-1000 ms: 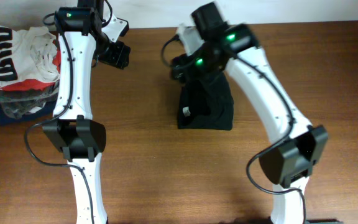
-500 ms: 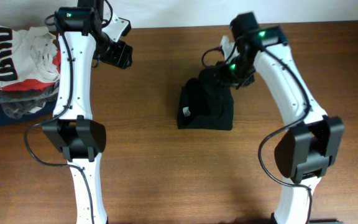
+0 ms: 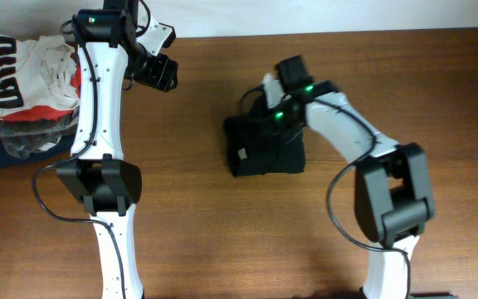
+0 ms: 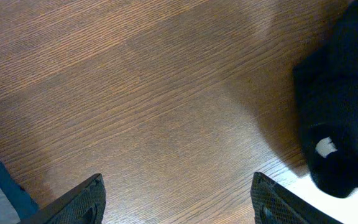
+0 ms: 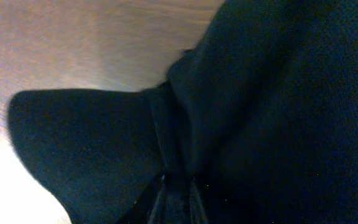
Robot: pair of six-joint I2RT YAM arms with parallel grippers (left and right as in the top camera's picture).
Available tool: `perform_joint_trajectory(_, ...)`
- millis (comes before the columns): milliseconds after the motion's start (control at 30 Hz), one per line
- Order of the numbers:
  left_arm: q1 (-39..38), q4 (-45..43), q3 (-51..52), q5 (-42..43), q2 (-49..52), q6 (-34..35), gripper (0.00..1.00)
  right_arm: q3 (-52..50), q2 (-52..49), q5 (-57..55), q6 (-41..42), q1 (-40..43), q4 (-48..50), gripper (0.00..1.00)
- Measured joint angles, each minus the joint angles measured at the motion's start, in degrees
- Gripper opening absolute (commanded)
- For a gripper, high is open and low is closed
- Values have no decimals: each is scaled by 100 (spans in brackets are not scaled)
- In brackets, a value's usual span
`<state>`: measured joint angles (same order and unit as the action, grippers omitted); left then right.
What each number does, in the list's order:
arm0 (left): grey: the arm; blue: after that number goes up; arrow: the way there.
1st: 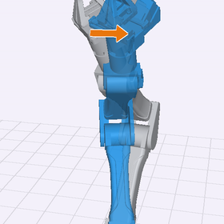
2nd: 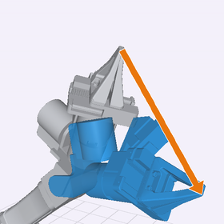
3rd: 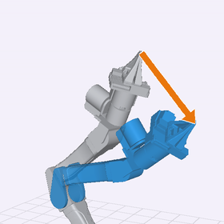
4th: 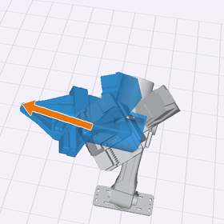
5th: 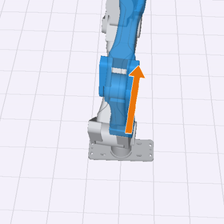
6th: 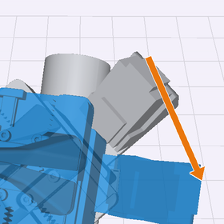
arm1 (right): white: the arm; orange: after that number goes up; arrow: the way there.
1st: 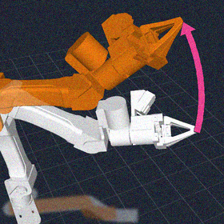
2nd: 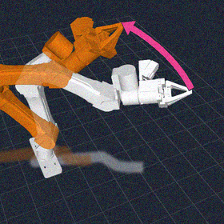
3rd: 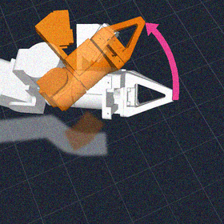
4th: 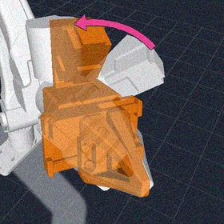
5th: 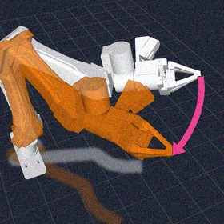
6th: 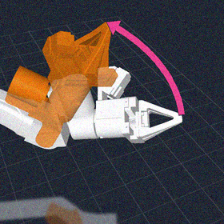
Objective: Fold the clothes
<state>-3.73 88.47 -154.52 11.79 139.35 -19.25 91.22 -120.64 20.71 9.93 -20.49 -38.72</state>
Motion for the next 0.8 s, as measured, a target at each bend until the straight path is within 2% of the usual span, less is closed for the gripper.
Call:
perform_joint_trajectory(167,0,7,0,0,0,0,75,-39,-286,50,262,-348,328,18)
perform_joint_trajectory(333,0,4,0,0,0,0,75,-15,-330,188,367,-284,271,19)
perform_joint_trajectory(433,0,4,0,0,0,0,75,201,-334,299,354,-133,-164,20)
perform_joint_trajectory(533,0,7,0,0,0,0,75,645,-337,341,308,85,-809,33)
perform_joint_trajectory(633,0,4,0,2,0,0,75,1392,-337,317,28,365,-1657,41)
perform_joint_trajectory(800,0,2,0,2,0,0,75,2120,-310,179,-184,675,-2490,42)
